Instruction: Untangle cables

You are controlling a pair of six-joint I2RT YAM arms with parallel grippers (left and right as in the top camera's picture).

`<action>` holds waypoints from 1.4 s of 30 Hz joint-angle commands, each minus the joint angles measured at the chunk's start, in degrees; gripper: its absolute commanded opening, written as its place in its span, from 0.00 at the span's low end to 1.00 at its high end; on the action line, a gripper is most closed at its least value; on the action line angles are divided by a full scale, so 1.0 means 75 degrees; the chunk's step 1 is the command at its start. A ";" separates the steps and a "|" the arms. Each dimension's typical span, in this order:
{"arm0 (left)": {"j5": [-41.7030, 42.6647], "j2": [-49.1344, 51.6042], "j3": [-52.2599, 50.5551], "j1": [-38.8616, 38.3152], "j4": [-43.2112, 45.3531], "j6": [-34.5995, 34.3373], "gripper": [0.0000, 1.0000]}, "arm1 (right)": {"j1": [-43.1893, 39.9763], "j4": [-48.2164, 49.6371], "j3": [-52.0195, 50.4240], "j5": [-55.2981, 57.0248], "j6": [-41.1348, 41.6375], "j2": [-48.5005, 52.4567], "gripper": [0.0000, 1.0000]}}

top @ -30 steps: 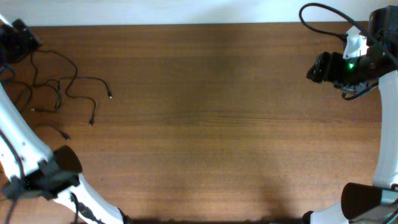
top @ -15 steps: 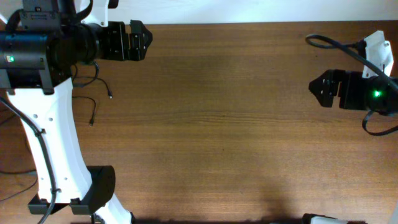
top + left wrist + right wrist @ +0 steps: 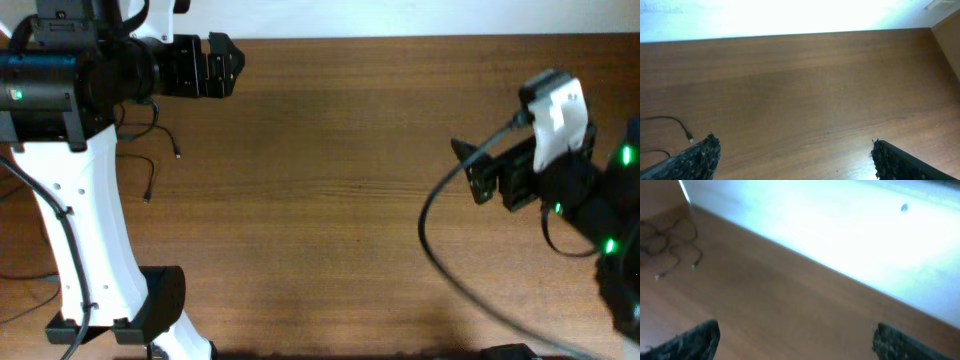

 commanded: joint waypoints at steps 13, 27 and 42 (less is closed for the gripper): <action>-0.0047 -0.0029 0.0000 0.0006 -0.0009 0.0117 0.99 | 0.0047 0.6604 -1.1587 0.0108 -0.0070 -0.7769 0.99; -0.0047 -0.0029 0.0000 0.0006 -0.0006 0.0117 0.99 | 0.0035 0.6601 -1.1587 0.0099 -0.0067 -0.7769 0.99; -0.1052 -0.7399 -1.0748 0.1084 0.5423 0.0548 0.99 | 0.0035 0.6604 -1.1587 0.0099 -0.0067 -0.7769 0.99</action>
